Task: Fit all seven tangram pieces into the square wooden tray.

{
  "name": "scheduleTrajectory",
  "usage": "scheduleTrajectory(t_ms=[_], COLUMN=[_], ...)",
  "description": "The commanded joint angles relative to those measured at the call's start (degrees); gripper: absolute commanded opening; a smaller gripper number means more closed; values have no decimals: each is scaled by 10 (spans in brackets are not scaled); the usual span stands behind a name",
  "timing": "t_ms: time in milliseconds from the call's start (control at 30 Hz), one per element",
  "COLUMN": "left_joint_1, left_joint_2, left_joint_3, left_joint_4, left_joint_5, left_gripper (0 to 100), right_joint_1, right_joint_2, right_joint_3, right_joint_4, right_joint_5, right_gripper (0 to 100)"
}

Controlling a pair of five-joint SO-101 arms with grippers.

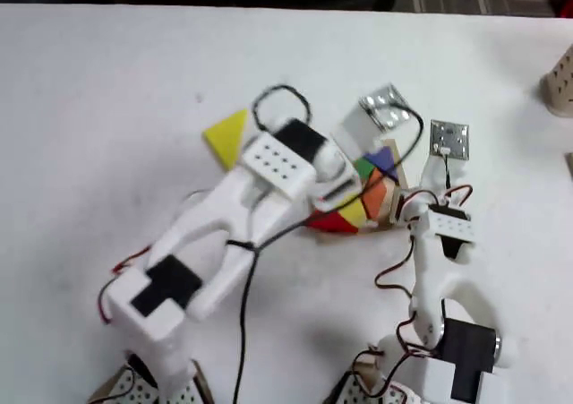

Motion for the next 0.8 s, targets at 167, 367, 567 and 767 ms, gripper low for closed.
scheduleTrajectory(t_ms=[167,367,567,767], left_joint_1=[-102,-162,-239,-248], left_joint_2=[-95,24,86,92], left_joint_3=[-22,70,52,46], left_joint_4=[38,-79,-135,-134], left_joint_5=[5,103,117,150], left_gripper=[393,393,392,392], right_joint_1=[-5,-19,-39,-119], right_joint_2=[-3,-7,-9,-5], right_joint_3=[-26,-41,-69,-66], right_joint_4=[4,49,142,201], right_joint_5=[-3,-30,-40,-33], right_gripper=[18,17,17,17])
